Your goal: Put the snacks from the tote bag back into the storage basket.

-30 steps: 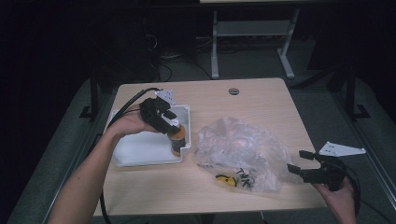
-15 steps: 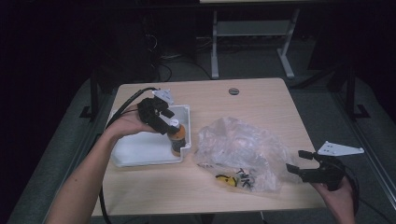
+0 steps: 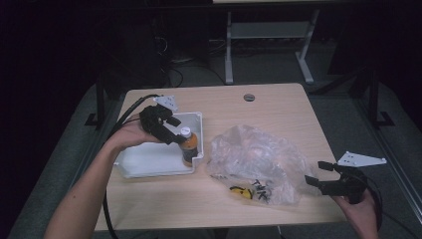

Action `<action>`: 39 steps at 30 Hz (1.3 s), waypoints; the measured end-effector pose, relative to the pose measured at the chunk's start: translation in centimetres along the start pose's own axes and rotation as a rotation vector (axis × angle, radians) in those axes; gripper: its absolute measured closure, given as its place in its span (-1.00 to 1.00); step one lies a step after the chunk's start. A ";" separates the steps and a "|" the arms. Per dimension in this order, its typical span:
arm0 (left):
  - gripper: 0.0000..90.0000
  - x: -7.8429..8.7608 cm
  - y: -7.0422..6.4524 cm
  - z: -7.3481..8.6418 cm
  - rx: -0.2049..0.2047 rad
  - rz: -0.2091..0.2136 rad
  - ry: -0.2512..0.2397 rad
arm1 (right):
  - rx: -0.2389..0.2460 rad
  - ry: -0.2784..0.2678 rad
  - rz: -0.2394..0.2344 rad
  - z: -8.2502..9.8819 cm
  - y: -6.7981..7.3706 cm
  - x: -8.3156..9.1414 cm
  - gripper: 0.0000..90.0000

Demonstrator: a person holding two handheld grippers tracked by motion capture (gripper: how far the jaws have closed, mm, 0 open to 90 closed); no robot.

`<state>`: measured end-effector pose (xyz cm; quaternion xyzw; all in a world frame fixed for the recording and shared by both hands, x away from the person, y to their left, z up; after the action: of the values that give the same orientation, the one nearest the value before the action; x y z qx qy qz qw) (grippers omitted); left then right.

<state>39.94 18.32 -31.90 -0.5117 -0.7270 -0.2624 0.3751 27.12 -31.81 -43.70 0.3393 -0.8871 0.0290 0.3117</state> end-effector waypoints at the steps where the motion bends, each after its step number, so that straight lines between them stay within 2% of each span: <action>1: -0.37 0.0 0.0 0.1 -0.002 -0.001 -0.001 | -0.001 -0.002 -0.001 0.0 0.0 0.0 -0.56; 18: -0.38 0.3 -0.4 1.9 0.031 -0.012 -0.030 | 0.005 -0.008 0.003 0.0 0.1 0.1 -0.56; 20: -0.38 0.5 -0.4 2.2 0.022 -0.012 -0.027 | 0.005 -0.007 0.005 0.0 0.1 0.1 -0.56; 21: -0.38 0.4 -0.5 2.3 0.037 -0.013 -0.036 | 0.005 -0.008 0.005 0.0 0.1 0.1 -0.56; 24: -0.38 0.6 -0.5 2.8 0.034 -0.018 -0.036 | 0.004 -0.009 0.007 0.0 0.1 0.1 -0.56; 26: -0.38 0.6 -0.6 3.2 0.048 -0.017 -0.046 | 0.001 -0.007 0.007 0.0 0.1 0.1 -0.56; 29: -0.38 0.6 -0.7 3.7 0.048 -0.017 -0.034 | -0.002 -0.006 0.010 0.0 0.1 0.2 -0.56; 39: -0.38 0.6 -0.9 5.3 0.062 -0.023 -0.041 | -0.002 -0.006 0.010 0.0 0.1 0.1 -0.56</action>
<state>37.56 22.37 -34.47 -0.4967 -0.7483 -0.2334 0.3727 26.98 -31.84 -43.65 0.3347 -0.8897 0.0286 0.3092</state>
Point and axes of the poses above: each handheld gripper's, and its own axes: x roughly backward along the jaws, z roughly out of its underside, y roughly to its left, the point moved 2 cm from there along -x, roughly forward along the jaws, and after that the axes turned 1 degree about -x, right-handed, at the moved point
